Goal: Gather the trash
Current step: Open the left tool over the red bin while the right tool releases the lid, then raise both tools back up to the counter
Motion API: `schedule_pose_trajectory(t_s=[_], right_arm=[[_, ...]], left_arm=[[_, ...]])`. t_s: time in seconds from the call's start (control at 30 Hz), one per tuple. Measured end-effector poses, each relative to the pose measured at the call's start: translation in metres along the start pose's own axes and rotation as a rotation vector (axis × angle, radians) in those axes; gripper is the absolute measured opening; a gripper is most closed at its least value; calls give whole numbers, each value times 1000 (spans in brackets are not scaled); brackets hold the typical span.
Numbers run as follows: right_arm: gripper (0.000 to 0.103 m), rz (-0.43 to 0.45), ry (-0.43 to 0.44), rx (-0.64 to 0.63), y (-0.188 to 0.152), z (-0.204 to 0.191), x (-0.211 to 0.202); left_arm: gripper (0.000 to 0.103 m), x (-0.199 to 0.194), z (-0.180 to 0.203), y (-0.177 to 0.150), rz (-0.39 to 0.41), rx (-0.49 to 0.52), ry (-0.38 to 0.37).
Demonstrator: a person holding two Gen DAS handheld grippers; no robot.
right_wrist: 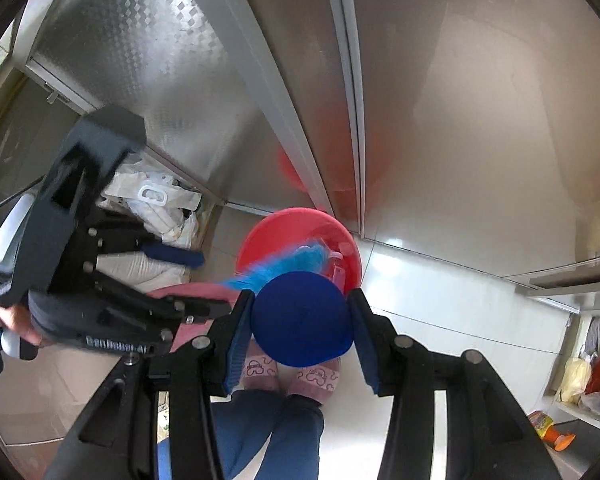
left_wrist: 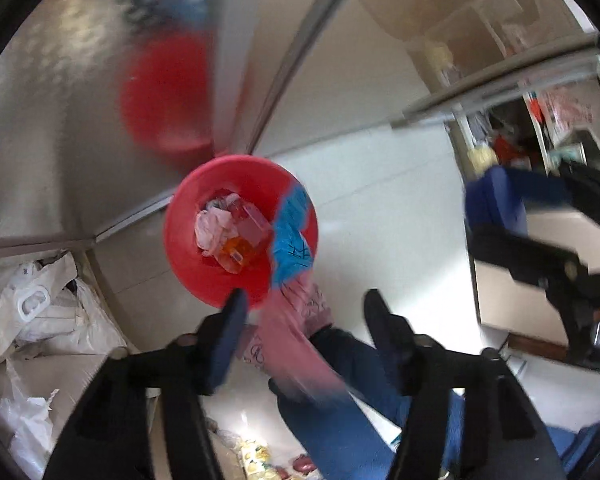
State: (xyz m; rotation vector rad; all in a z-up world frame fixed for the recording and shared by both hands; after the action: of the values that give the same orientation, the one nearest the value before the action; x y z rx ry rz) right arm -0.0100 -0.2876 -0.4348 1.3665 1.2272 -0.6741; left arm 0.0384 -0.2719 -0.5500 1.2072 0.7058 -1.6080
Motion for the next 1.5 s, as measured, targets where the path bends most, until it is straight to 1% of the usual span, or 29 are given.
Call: schedule_pose_trajectory(t_s=[0.03, 0.1, 0.17, 0.3, 0.4, 0.53, 0.67, 0.73, 0.87, 1.07, 1.23, 1.27, 1.3, 1.33, 1.4, 1.47, 1.5], right_arm=[[44, -2, -2, -3, 7, -1, 4], [44, -5, -4, -6, 11, -2, 4], [44, -7, -7, -7, 15, -2, 4], [44, -11, -5, -19, 12, -2, 12], [44, -12, 11, -38, 8, -2, 19], [44, -29, 40, -89, 10, -13, 29], [44, -42, 65, -131, 12, -24, 40], [44, -49, 74, -145, 13, -27, 43], [44, -60, 84, -179, 13, -34, 49], [44, -87, 105, -234, 13, -44, 59], [45, -87, 107, -279, 14, -52, 62], [47, -92, 104, -285, 15, -53, 63], [56, -98, 103, -292, 15, -55, 64], [70, -100, 95, -299, 14, -55, 64], [78, -91, 78, -313, 14, -57, 63], [80, -79, 65, -340, 14, -58, 61], [84, -78, 58, -348, 13, -59, 60]], left_arm=[[67, -2, -4, 0, 7, -19, 1], [77, -5, -10, 1, 20, -50, 8], [82, -10, -15, 1, 37, -71, 23], [87, -20, -21, -3, 53, -62, 103], [88, -29, -25, -8, 64, -61, 144], [88, -37, -37, -16, 76, -82, 188], [89, -43, -51, -26, 99, -135, 177], [90, -45, -57, -31, 108, -153, 185], [103, -51, -63, -35, 132, -169, 205], [103, -58, -71, -43, 148, -159, 245], [103, -62, -77, -50, 157, -161, 255], [103, -62, -79, -51, 154, -165, 254], [103, -62, -80, -52, 148, -170, 248], [103, -62, -81, -52, 149, -174, 231], [103, -63, -82, -52, 144, -179, 235], [103, -66, -81, -51, 148, -168, 243], [103, -68, -79, -51, 148, -164, 249]])
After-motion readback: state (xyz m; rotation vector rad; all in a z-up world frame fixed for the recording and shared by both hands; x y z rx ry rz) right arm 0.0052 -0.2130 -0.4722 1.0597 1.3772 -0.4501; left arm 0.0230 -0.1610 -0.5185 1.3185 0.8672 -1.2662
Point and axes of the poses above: each gripper's, at about its wrist camera, not at the fingertips, and x roughly the way its jaws point, z to its right, y to its top, the point moved 3 cm from there along x, roughly the way its jaws point, and after that the axes turned 8 degrees about z, right-handed, at the moved point
